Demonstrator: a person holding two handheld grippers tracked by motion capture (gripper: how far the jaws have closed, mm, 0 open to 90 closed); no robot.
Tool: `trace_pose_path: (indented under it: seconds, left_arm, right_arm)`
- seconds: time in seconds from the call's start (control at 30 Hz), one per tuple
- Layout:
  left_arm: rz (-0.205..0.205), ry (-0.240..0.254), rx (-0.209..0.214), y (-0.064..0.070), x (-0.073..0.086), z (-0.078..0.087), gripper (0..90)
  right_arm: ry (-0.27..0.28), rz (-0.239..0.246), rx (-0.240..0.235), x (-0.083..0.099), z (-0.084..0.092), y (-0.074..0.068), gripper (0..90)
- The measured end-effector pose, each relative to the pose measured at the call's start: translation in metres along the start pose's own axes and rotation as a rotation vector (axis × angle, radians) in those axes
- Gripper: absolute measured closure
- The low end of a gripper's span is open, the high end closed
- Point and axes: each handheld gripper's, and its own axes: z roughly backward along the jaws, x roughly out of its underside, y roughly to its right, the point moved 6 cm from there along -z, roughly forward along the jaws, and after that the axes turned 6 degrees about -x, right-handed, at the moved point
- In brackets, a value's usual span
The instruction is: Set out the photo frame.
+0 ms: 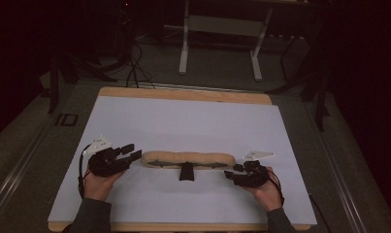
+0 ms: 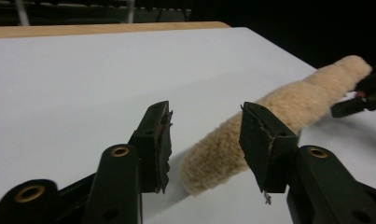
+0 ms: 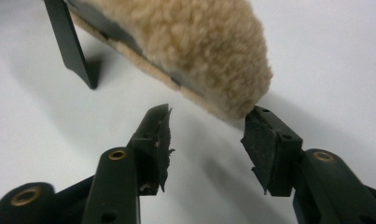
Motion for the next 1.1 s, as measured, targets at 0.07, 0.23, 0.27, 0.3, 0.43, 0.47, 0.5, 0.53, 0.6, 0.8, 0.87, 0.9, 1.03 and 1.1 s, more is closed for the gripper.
trace_pose_path:
  seconds: [0.07,0.23,0.27,0.3,0.43,0.47,0.5,0.53,0.6,0.8,0.87,0.9,1.03,1.1]
  left_arm:
    - [0.003,-0.001,0.001,0.0,0.0,-0.002,54.8]
    - [0.008,-0.008,-0.017,-0.001,0.001,-0.006,56.5]
    - [0.007,-0.011,-0.022,-0.002,0.001,-0.007,57.2]
    - [0.01,-0.014,-0.025,-0.002,0.002,-0.007,58.7]
    - [0.003,-0.031,-0.05,-0.005,0.007,-0.009,67.6]
    - [0.0,-0.035,-0.054,-0.005,0.007,-0.009,69.3]
    - [0.0,-0.037,-0.053,-0.005,0.008,-0.009,71.2]
    - [0.0,-0.037,-0.053,-0.005,0.008,-0.009,72.8]
    - [-0.028,-0.047,-0.049,-0.003,0.01,-0.012,78.4]
    - [-0.066,-0.077,-0.05,0.002,0.014,-0.017,90.0]
    - [-0.071,-0.09,-0.052,0.003,0.015,-0.019,90.0]
    - [-0.071,-0.09,-0.052,0.003,0.015,-0.019,90.0]
    - [-0.073,-0.093,-0.045,0.003,0.017,-0.018,90.0]
    - [-0.075,-0.094,-0.045,0.003,0.017,-0.018,90.0]
  right_arm:
    - [-0.01,-0.006,-0.002,0.001,0.0,0.0,52.2]
    - [-0.034,-0.001,-0.013,0.003,-0.001,-0.002,55.5]
    - [-0.034,0.005,-0.017,0.003,0.0,-0.002,57.8]
    - [-0.033,0.012,-0.02,0.004,0.0,-0.004,61.6]
    - [-0.013,0.04,-0.021,0.001,0.002,-0.008,72.3]
    - [-0.007,0.043,-0.022,0.001,0.002,-0.009,74.3]
    - [0.005,0.049,-0.017,0.0,0.003,-0.009,76.6]
    - [0.012,0.049,-0.015,-0.001,0.003,-0.01,78.9]
    - [0.025,0.046,-0.015,-0.002,0.003,-0.011,82.5]
    - [0.045,0.059,0.014,-0.005,0.001,-0.012,89.4]
    - [0.05,0.055,0.022,-0.005,-0.001,-0.012,89.6]
    - [0.049,0.054,0.026,-0.006,-0.001,-0.013,89.6]
    - [0.051,0.051,0.034,-0.006,-0.004,-0.013,89.6]
    - [0.048,0.05,0.036,-0.007,-0.005,-0.013,89.7]
